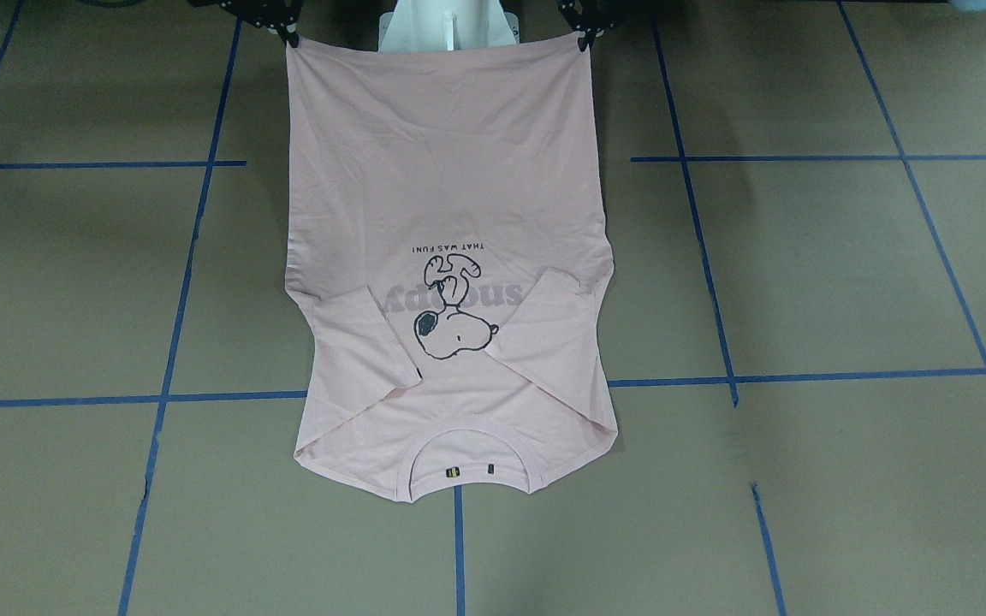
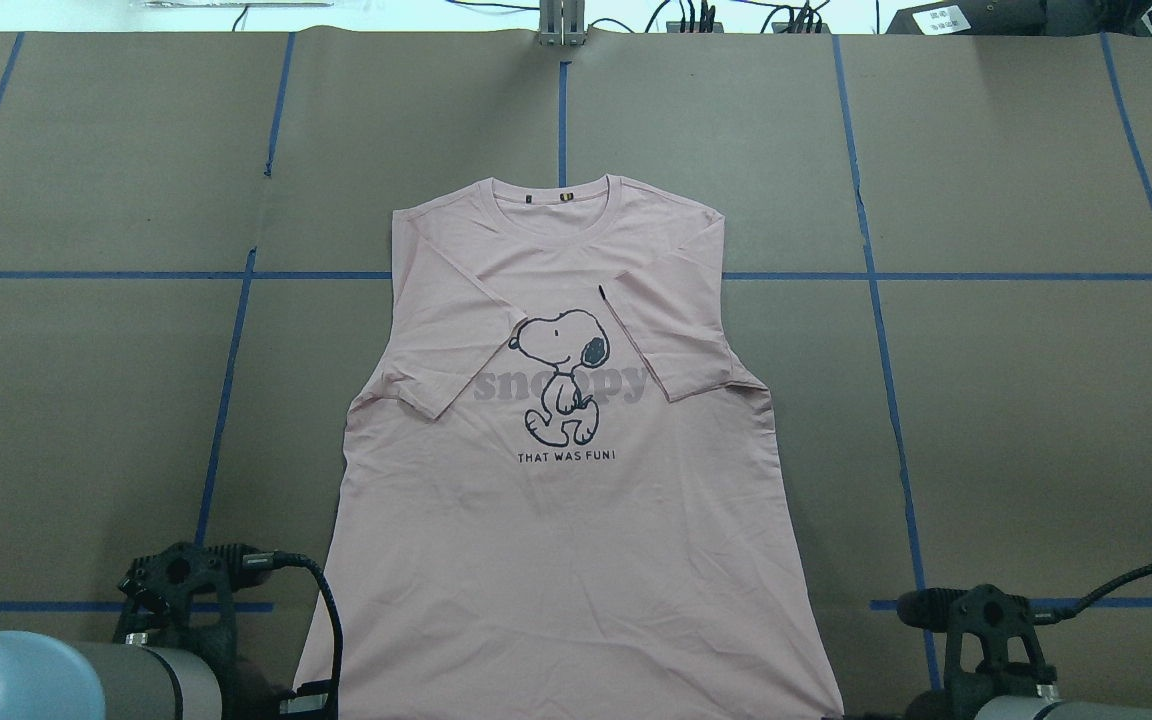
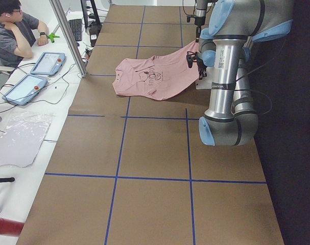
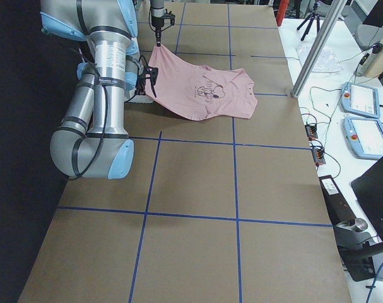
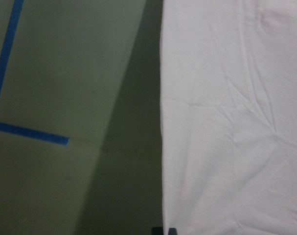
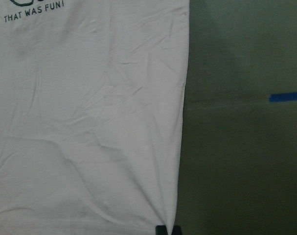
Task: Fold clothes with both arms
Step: 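Lift the hem with both grippers and fold it toward the collar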
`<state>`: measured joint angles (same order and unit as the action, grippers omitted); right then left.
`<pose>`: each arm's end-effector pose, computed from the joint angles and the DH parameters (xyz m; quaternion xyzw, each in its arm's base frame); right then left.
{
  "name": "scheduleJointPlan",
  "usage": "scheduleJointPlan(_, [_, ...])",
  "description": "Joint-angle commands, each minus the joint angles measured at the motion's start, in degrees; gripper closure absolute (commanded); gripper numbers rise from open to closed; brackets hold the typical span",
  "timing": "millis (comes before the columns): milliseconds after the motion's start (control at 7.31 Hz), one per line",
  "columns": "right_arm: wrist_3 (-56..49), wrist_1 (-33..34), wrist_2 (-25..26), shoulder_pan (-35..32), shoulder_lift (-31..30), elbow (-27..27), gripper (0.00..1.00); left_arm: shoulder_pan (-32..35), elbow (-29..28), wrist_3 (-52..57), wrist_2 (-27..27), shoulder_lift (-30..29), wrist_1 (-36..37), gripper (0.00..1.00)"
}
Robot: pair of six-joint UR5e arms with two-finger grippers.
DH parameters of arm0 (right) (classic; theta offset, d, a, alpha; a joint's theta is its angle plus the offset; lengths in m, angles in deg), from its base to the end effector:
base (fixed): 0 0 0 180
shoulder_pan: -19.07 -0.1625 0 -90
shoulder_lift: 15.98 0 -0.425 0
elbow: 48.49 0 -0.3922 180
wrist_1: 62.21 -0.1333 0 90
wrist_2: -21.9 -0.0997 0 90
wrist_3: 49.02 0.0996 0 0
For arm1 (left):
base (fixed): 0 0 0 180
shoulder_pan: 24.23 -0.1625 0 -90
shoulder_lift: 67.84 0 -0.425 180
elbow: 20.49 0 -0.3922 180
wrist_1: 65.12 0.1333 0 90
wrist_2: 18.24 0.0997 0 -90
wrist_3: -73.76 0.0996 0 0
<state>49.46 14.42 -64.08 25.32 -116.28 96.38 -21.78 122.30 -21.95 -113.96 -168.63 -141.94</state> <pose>-0.3538 -0.1024 0.2737 -0.0316 -0.4840 0.0340 0.8738 0.3884 -0.1401 0.2151 -0.0572 0.4238 -0.0431 0.9029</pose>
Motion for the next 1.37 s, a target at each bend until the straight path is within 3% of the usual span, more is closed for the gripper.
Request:
scheduleJointPlan(0, [1.53, 0.01, 0.54, 3.59, -0.25, 2.16, 1.0, -1.84, 1.35, -0.09, -0.16, -1.06, 1.24, 1.0])
scheduleJointPlan(274, [-1.17, 0.01, -0.24, -4.0, -0.16, 1.73, 1.0, 0.69, 0.21, 1.13, 0.01, -2.82, 1.16, 1.0])
scheduleJointPlan(547, [-8.64, -0.08, -0.51, -13.15, 3.68, -1.32, 1.0, 7.79, -2.68, 6.57, 0.1, -5.1, 0.8, 1.0])
scheduleJointPlan(821, [-19.74, -0.08, -0.77, -23.07, 14.11, -9.74, 1.0, 17.1, -6.46, 13.5, -0.08, -7.75, 0.8, 1.0])
scheduleJointPlan(1232, [-35.17, -0.78, -10.42, -40.3, 20.12, -22.14, 1.0, 24.95, -14.19, 16.26, 0.1, -11.26, 0.28, 1.0])
